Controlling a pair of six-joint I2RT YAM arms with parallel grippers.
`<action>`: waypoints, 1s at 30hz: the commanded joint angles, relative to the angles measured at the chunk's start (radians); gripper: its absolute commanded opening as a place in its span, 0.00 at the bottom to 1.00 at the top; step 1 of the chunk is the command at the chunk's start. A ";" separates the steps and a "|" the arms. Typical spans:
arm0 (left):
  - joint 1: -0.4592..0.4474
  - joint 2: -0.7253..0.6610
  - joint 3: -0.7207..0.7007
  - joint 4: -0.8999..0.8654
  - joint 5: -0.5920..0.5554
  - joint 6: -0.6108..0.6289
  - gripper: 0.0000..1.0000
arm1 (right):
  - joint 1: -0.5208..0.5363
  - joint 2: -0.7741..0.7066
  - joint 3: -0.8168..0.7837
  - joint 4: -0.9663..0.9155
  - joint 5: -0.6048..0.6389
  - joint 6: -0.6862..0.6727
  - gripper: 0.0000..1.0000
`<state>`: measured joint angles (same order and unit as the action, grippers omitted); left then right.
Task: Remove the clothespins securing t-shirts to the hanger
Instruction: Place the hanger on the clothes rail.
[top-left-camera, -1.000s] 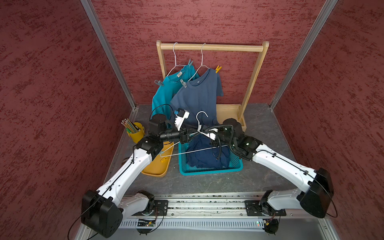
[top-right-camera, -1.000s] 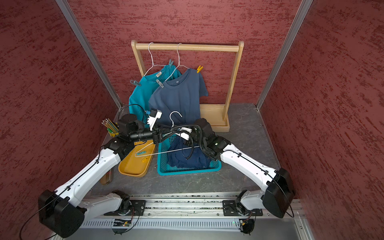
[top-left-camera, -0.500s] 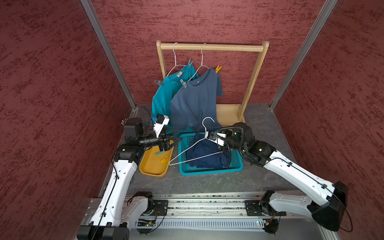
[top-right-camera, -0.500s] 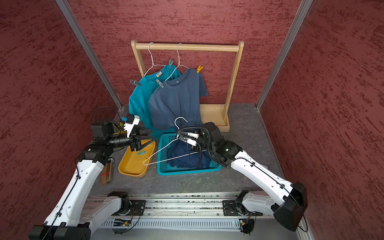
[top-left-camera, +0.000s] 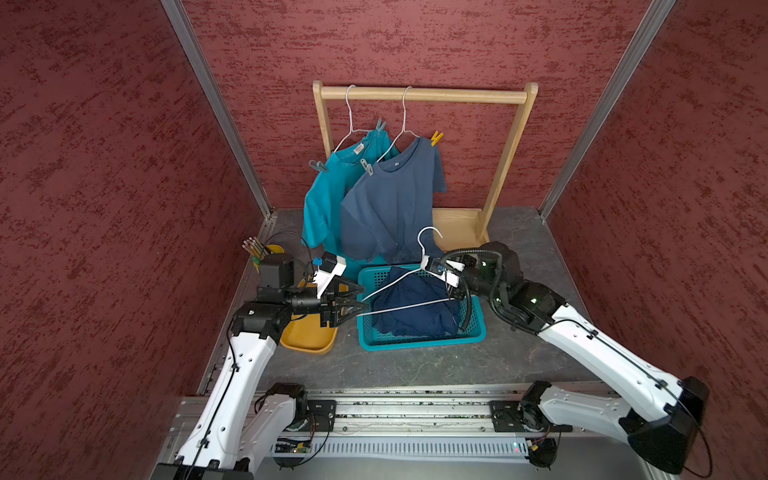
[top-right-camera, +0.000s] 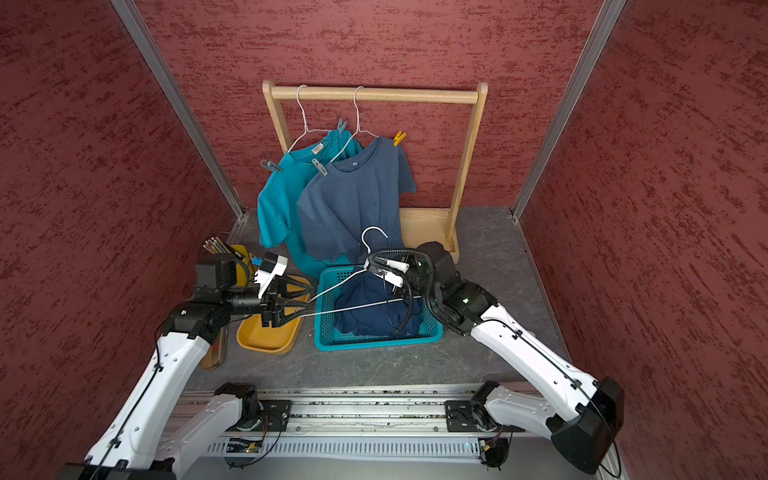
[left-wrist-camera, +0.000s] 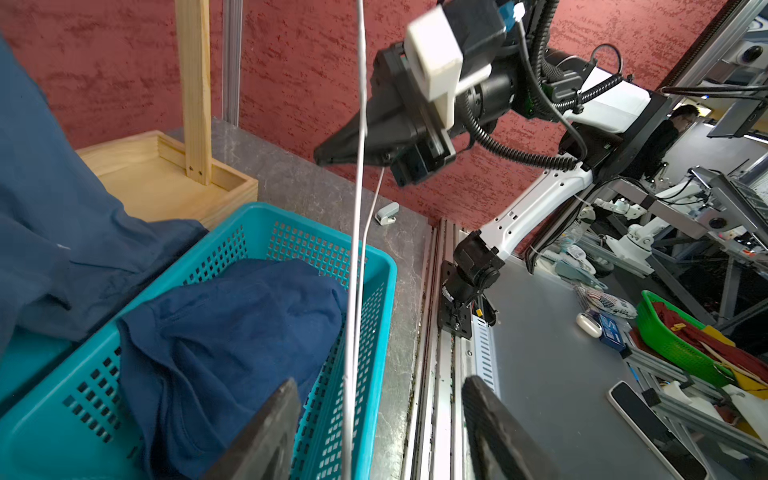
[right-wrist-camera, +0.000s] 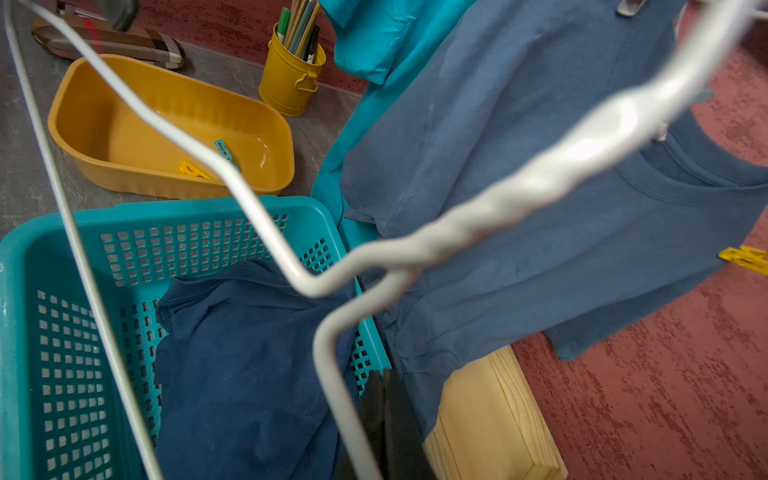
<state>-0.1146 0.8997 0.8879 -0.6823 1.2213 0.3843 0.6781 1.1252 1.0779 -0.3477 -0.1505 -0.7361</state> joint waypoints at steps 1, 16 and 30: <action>-0.052 0.030 0.021 -0.157 -0.126 0.106 0.60 | -0.027 -0.025 0.016 0.047 -0.020 0.017 0.00; -0.042 -0.039 -0.007 0.016 -0.113 -0.065 0.00 | -0.049 -0.005 -0.002 0.111 -0.047 0.063 0.00; -0.026 -0.023 -0.049 0.213 0.032 -0.229 0.31 | -0.049 -0.002 0.005 0.067 -0.128 0.056 0.00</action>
<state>-0.1448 0.8680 0.8467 -0.5179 1.1999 0.1776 0.6273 1.1278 1.0779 -0.2840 -0.2386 -0.6849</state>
